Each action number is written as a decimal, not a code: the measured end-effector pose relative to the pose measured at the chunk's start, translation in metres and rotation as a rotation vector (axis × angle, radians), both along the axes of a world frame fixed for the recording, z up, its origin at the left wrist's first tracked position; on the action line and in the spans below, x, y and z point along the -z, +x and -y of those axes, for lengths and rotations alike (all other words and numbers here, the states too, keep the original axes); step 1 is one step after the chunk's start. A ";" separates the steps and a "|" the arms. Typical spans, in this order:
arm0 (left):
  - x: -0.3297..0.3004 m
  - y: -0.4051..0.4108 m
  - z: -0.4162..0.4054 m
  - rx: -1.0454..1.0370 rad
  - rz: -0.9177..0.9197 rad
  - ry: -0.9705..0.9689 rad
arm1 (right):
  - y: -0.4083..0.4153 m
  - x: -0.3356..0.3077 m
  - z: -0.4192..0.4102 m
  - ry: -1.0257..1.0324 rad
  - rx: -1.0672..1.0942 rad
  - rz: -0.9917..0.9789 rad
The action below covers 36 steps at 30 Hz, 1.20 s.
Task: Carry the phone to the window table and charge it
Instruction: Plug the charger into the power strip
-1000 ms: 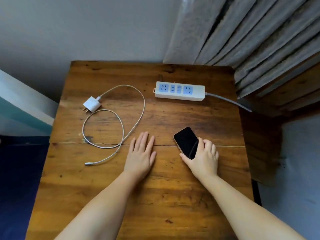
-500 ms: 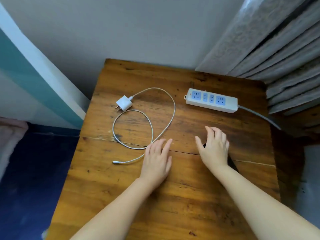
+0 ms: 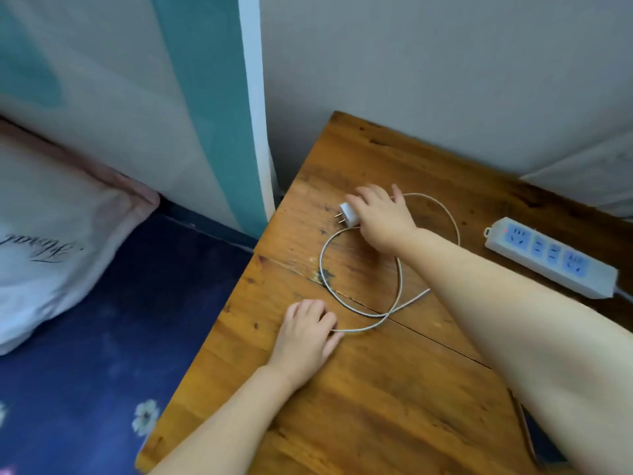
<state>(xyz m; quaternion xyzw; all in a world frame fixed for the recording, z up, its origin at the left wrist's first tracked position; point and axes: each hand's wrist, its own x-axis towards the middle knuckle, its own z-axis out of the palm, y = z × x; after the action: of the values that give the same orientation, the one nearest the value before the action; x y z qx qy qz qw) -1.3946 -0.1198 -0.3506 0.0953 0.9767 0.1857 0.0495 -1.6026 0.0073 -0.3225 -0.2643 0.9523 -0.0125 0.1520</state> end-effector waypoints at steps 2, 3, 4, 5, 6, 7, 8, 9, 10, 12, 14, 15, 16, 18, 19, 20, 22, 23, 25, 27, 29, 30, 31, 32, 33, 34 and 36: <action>-0.001 -0.001 -0.001 -0.043 0.007 0.042 | -0.007 -0.001 0.002 0.063 -0.015 0.027; -0.001 -0.001 -0.002 -0.067 0.016 0.064 | -0.008 -0.003 0.001 0.073 -0.019 0.021; -0.002 -0.002 -0.003 -0.089 0.026 0.088 | -0.007 -0.005 0.000 0.063 -0.014 0.012; -0.003 -0.003 -0.005 -0.106 0.033 0.108 | -0.006 -0.009 -0.001 0.029 -0.001 0.010; -0.005 -0.005 -0.007 -0.115 0.040 0.123 | -0.002 -0.015 -0.004 -0.031 0.035 0.020; -0.006 -0.006 -0.008 -0.120 0.048 0.140 | 0.001 -0.022 -0.007 -0.113 0.085 0.038; -0.009 -0.008 -0.011 -0.127 0.058 0.165 | 0.004 -0.030 -0.012 -0.196 0.139 0.044; -0.012 -0.010 -0.016 -0.129 0.061 0.200 | 0.008 -0.038 -0.022 -0.262 0.191 0.042; -0.016 -0.011 -0.021 -0.137 0.062 0.234 | 0.010 -0.045 -0.034 -0.315 0.241 0.047; -0.025 -0.015 -0.037 -0.154 0.043 0.288 | 0.012 -0.058 -0.068 -0.385 0.363 0.061; -0.033 -0.016 -0.058 -0.153 0.024 0.328 | 0.012 -0.070 -0.112 -0.386 0.504 0.060; -0.035 -0.016 -0.069 -0.146 0.015 0.351 | 0.011 -0.077 -0.137 -0.359 0.575 0.054; -0.037 -0.016 -0.081 -0.138 0.013 0.376 | 0.010 -0.084 -0.164 -0.319 0.640 0.049; -0.038 -0.017 -0.101 -0.117 0.031 0.411 | 0.008 -0.097 -0.215 -0.196 0.718 0.057; -0.038 -0.018 -0.109 -0.097 0.039 0.414 | 0.008 -0.100 -0.234 -0.121 0.722 0.067; -0.037 -0.018 -0.116 -0.072 0.041 0.409 | 0.008 -0.103 -0.250 -0.055 0.710 0.079; -0.034 -0.019 -0.129 -0.030 0.039 0.386 | 0.010 -0.104 -0.271 0.028 0.674 0.107; -0.033 -0.019 -0.132 -0.017 0.038 0.373 | 0.011 -0.102 -0.277 0.047 0.648 0.119; -0.030 -0.020 -0.138 0.001 0.039 0.350 | 0.013 -0.097 -0.284 0.064 0.603 0.132; -0.028 -0.022 -0.140 0.011 0.044 0.332 | 0.013 -0.094 -0.287 0.087 0.570 0.126; -0.026 -0.022 -0.141 0.017 0.041 0.318 | 0.010 -0.092 -0.290 0.091 0.555 0.125; -0.025 -0.022 -0.141 0.017 0.042 0.317 | 0.008 -0.092 -0.291 0.092 0.548 0.134; -0.025 -0.022 -0.142 0.014 0.045 0.318 | 0.006 -0.092 -0.291 0.100 0.538 0.150; -0.025 -0.022 -0.143 0.010 0.052 0.322 | 0.005 -0.093 -0.291 0.111 0.523 0.168; -0.025 -0.021 -0.144 0.007 0.056 0.326 | 0.004 -0.094 -0.291 0.126 0.507 0.180; -0.025 -0.021 -0.145 0.005 0.058 0.331 | 0.003 -0.094 -0.290 0.141 0.495 0.183; -0.026 -0.020 -0.148 0.005 0.064 0.338 | 0.002 -0.094 -0.287 0.170 0.489 0.165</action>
<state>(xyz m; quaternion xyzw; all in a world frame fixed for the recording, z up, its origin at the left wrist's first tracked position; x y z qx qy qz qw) -1.4143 0.0278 -0.3242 0.0986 0.9293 0.3500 0.0641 -1.6005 0.2943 -0.2283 -0.0107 0.9698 0.0098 0.2434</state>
